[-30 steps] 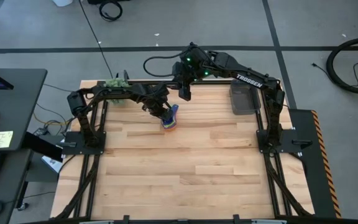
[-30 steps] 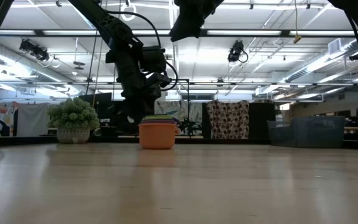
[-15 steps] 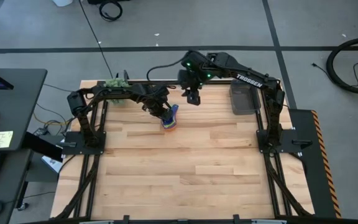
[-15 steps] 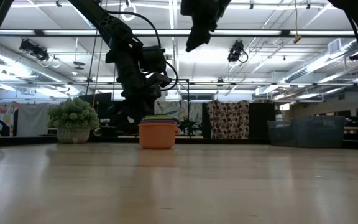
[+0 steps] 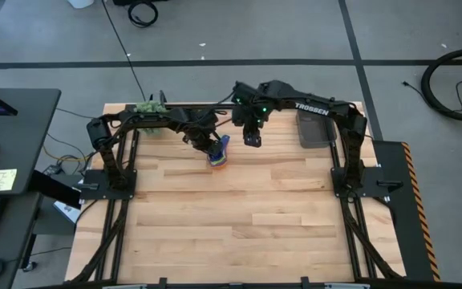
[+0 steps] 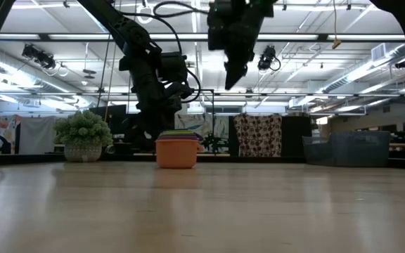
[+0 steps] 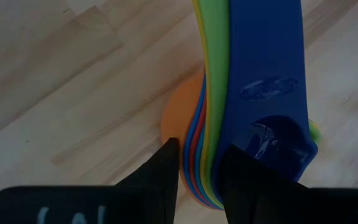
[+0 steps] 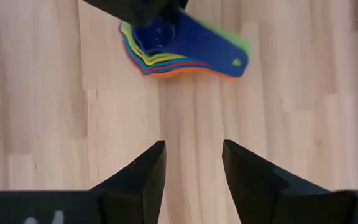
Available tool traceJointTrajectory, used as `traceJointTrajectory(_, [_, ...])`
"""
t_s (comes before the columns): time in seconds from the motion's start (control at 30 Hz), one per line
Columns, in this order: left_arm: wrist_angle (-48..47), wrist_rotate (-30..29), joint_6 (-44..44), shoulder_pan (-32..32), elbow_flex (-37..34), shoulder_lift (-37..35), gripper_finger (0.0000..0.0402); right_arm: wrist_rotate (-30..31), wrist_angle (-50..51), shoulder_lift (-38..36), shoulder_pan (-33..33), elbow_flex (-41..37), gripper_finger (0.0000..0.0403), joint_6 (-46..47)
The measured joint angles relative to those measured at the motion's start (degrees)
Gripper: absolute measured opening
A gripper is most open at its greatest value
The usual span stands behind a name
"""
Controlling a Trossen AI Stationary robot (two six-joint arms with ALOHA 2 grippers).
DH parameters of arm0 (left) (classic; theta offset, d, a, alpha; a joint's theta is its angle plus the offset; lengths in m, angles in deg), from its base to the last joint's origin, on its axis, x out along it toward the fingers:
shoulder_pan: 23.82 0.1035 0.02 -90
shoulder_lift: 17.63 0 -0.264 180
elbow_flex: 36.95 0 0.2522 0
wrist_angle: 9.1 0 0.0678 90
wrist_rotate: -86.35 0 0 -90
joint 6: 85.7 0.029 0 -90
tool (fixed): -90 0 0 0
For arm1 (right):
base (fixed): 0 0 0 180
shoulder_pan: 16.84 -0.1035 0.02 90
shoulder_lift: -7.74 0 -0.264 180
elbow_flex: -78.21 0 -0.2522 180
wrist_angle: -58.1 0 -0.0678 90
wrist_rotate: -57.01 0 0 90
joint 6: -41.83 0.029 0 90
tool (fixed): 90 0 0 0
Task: Nest measuring cups in basket
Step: Put the nested measuring cups into the black bin
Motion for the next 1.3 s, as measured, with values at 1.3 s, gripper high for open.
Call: traceJointTrajectory(1.3, [-1.3,0.06,1.49,0.02,-0.04,-0.02,0.0096,-21.7,-46.03,-0.02,-3.3,-31.35,0.0165,44.3])
